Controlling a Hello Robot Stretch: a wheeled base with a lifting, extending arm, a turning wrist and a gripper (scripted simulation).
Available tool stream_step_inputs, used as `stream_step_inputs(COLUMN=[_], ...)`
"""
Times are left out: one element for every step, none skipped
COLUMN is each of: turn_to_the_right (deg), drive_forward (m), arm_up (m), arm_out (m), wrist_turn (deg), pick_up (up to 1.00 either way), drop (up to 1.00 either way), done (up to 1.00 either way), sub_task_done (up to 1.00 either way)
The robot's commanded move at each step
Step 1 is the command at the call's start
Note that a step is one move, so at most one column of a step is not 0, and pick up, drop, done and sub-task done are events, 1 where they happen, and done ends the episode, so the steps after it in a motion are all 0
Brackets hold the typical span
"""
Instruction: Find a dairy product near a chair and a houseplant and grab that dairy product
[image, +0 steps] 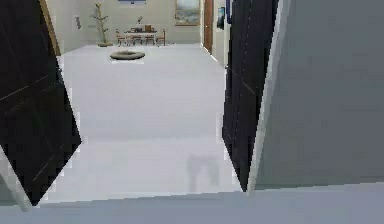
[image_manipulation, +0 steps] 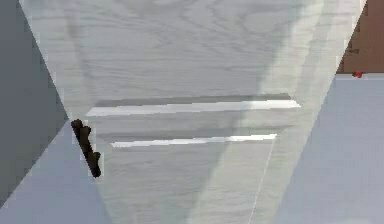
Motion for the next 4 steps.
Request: stream_step_inputs(turn_to_the_right=[0.0, -3.0, 0.0, 0.0], drive_forward=[1.00, 0.00, 1.00, 0.40], arm_up=[0.00, 0.00, 0.00, 0.00], arm_out=[0.00, 0.00, 0.00, 0.00], wrist_turn=[0.0, 0.0, 0.0, 0.0], pick_up=[0.00, 0.00, 0.00, 0.00], drop=[0.00, 0.00, 0.00, 0.00], done=[0.00, 0.00, 0.00, 0.00], sub_task_done=[0.00, 0.00, 0.00, 0.00])
